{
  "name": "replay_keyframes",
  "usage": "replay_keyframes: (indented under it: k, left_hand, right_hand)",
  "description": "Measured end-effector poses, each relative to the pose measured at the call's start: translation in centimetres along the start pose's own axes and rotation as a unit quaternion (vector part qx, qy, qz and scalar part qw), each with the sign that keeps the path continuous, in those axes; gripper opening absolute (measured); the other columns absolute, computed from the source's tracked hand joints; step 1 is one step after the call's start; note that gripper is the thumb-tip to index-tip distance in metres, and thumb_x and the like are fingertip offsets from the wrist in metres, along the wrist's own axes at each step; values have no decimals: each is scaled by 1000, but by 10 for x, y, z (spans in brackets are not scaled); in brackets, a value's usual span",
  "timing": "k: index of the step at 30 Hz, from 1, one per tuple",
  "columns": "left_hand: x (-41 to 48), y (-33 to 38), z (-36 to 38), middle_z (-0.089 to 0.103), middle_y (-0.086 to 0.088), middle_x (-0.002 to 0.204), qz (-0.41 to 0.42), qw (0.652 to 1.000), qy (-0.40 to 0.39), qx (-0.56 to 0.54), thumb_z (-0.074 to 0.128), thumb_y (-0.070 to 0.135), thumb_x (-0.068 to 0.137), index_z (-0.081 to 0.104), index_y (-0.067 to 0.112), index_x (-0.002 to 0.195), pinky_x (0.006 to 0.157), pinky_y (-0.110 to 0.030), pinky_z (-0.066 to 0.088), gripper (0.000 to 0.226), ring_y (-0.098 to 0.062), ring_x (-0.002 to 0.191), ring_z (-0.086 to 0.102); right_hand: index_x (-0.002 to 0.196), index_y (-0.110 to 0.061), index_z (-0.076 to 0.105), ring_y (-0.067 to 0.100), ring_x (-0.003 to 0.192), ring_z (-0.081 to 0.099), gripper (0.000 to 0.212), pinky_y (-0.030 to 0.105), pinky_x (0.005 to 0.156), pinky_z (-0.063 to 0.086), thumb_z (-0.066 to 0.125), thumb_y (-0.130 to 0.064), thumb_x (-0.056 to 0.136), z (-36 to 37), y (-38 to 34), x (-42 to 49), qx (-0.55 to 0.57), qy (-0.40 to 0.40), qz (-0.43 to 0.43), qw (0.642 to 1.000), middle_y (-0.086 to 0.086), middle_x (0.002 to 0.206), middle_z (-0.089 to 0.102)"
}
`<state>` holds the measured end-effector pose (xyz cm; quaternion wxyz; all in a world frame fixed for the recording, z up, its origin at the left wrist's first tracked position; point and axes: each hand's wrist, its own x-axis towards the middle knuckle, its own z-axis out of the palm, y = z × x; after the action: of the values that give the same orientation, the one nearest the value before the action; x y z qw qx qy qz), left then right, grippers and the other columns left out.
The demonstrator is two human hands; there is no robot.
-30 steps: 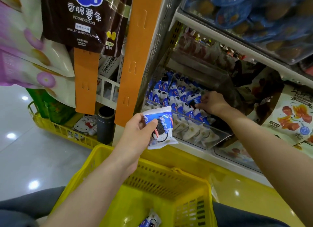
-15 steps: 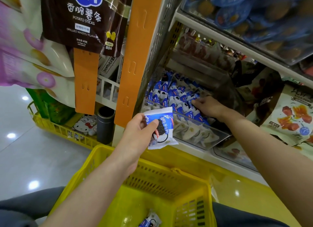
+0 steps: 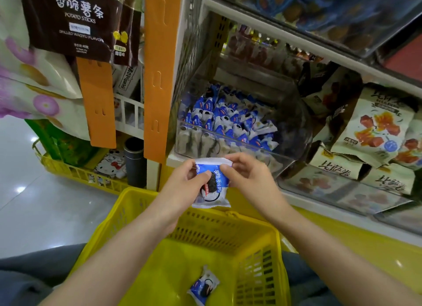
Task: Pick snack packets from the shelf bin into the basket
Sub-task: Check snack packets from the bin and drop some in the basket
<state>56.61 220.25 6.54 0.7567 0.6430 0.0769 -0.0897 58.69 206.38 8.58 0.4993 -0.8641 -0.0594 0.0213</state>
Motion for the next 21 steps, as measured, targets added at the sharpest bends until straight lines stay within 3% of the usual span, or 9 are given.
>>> replay_keyframes:
  k: [3, 5, 8, 10, 12, 14, 16, 18, 21]
  left_hand:
    - [-1, -8, 3, 67, -7, 92, 3, 1000, 2, 29, 52, 10, 92, 57, 9, 99, 61, -19, 48, 9, -9, 77, 62]
    - [-1, -11, 2, 64, -8, 90, 18, 999, 10, 45, 52, 13, 92, 57, 11, 92, 68, -25, 46, 5, -12, 80, 59]
    - [1, -14, 1, 55, -12, 78, 28, 997, 23, 72, 51, 17, 93, 51, 11, 77, 68, -33, 43, 18, -15, 74, 52]
    - [3, -16, 2, 52, -13, 76, 14, 997, 32, 73, 51, 18, 94, 45, 13, 72, 64, -32, 42, 23, -16, 71, 51]
    - [6, -19, 2, 48, -12, 76, -7, 997, 41, 60, 50, 17, 94, 41, 16, 68, 60, -29, 41, 27, -17, 71, 51]
    - [8, -20, 2, 48, -11, 77, -23, 998, 49, 45, 49, 15, 93, 43, 16, 71, 57, -26, 41, 22, -18, 73, 51]
    - [10, -21, 2, 51, -10, 78, -29, 997, 52, 42, 48, 15, 92, 48, 15, 76, 57, -26, 41, 16, -19, 74, 52]
    - [10, -22, 2, 57, -8, 78, -27, 998, 44, 31, 50, 19, 93, 52, 14, 81, 59, -26, 42, 13, -17, 73, 56]
    - [9, -22, 1, 69, -6, 86, -31, 999, 15, -2, 59, 26, 88, 57, 12, 95, 67, -29, 50, 15, -15, 73, 65]
  right_hand:
    - [110, 2, 59, 4, 60, 58, 23, 15, 58, 52, 59, -3, 87, 0, 9, -4, 132, -21, 76, 988, 12, 80, 62]
    - [107, 3, 59, 7, 63, 59, 20, 18, 61, 53, 58, -2, 87, 0, 16, -7, 173, -38, 103, 979, 15, 84, 62]
    - [91, -4, 62, 13, 70, 59, 5, 24, 66, 54, 60, -5, 87, 2, 24, -10, 167, -46, 101, 980, 17, 85, 62]
    - [81, -16, 62, 10, 70, 59, 10, 26, 68, 54, 63, -7, 85, 3, 29, -10, 102, -26, 52, 993, 6, 79, 65]
    - [75, -26, 59, 1, 69, 56, 20, 19, 68, 49, 66, -9, 83, 3, 32, -10, -19, 12, -43, 999, -10, 76, 61]
    - [79, -25, 61, -1, 73, 55, 16, 11, 67, 46, 67, -10, 82, 5, 34, -11, -101, 24, -141, 984, -14, 76, 57]
    - [84, -21, 65, 0, 76, 55, 8, 12, 67, 47, 66, -13, 83, 7, 37, -13, -137, 21, -187, 973, -14, 78, 56]
    - [84, -23, 63, 2, 74, 57, 7, 14, 63, 48, 65, -16, 84, 7, 39, -13, -121, 30, -159, 979, -14, 75, 58]
    - [81, -18, 60, 5, 66, 62, 9, 21, 58, 54, 60, -12, 87, 6, 36, -10, 35, 51, -27, 998, -4, 74, 64]
